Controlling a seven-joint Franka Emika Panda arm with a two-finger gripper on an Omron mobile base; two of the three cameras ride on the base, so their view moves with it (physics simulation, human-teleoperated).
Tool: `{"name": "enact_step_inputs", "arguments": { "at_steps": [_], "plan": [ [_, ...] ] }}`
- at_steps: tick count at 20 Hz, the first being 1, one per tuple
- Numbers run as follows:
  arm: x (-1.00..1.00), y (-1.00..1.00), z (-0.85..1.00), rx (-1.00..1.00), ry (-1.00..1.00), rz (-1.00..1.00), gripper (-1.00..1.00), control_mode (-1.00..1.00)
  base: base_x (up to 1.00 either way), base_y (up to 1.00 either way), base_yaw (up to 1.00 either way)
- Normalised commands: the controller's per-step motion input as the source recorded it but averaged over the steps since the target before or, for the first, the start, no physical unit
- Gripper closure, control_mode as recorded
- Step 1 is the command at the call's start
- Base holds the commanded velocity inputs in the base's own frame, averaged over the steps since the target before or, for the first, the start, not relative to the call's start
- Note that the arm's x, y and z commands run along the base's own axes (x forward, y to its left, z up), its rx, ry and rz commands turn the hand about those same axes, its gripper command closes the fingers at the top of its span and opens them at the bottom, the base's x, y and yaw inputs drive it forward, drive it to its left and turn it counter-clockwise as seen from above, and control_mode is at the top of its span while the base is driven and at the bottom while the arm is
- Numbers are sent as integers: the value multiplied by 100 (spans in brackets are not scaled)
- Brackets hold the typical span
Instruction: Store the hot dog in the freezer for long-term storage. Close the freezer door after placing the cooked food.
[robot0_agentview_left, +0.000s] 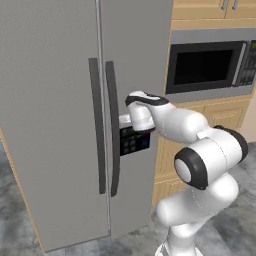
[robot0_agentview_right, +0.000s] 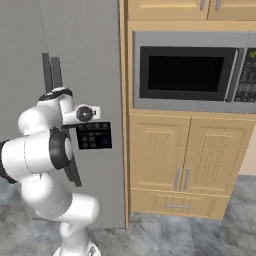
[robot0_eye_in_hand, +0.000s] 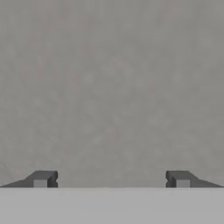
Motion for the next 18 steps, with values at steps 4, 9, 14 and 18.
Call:
{"name": "enact_step_inputs", "arguments": {
  "at_steps": [4,9,14,18],
  "plan": [
    [27,-10,14,-7,0,-29,-100,-100,0,0,0],
    [27,-6,9,-7,0,-27,-100,-100,0,0,0],
    [20,-24,18,-6,1,-26,-100,-100,0,0,0],
    [18,-21,23,-5,3,-24,-100,-100,0,0,0]
  ]
}}
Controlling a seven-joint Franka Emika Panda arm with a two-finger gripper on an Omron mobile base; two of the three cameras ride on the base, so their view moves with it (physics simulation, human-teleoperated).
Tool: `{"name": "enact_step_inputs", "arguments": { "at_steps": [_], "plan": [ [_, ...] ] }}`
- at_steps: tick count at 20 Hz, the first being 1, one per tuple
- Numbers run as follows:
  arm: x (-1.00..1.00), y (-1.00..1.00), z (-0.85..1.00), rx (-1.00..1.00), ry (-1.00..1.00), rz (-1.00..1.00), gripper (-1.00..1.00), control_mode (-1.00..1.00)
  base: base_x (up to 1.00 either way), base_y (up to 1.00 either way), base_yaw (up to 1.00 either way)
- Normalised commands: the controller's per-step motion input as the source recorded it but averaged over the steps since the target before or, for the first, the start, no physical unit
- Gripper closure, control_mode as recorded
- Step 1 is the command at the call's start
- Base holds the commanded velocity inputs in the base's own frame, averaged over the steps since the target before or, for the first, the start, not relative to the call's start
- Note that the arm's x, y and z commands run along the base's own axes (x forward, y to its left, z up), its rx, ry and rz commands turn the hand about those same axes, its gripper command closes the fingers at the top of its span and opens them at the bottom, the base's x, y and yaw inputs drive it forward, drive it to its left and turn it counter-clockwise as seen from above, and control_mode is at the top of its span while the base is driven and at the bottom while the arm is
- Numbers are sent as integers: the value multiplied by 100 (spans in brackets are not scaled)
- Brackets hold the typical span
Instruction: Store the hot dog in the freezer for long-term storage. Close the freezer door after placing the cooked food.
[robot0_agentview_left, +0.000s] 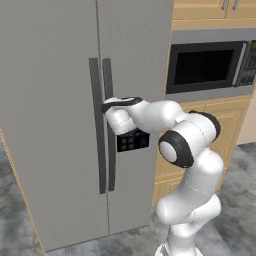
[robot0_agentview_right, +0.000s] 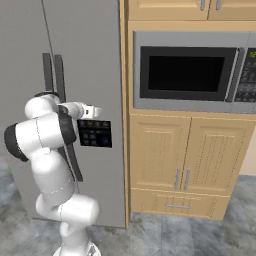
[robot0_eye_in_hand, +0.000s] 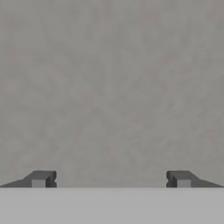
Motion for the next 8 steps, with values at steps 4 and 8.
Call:
{"name": "enact_step_inputs", "arguments": {
  "at_steps": [4,8],
  "plan": [
    [14,-13,25,-5,3,-19,-100,-100,0,0,0],
    [41,-14,36,-1,13,-12,-100,-100,0,0,0]
  ]
}}
